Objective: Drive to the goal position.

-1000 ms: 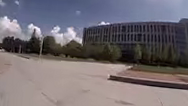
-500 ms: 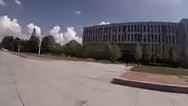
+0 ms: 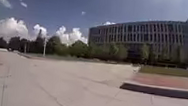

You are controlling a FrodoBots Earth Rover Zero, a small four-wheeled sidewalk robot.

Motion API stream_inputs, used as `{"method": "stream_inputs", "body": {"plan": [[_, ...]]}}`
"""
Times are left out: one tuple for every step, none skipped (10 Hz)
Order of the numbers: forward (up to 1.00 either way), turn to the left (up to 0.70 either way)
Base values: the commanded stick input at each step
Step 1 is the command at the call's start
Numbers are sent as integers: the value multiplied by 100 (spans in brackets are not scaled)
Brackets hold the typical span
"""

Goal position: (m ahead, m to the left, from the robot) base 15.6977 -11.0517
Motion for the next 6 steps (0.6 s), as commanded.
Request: {"method": "stream_inputs", "body": {"plan": [[100, 18], [100, 0], [100, 0], [100, 0], [100, 0], [100, 0]]}}
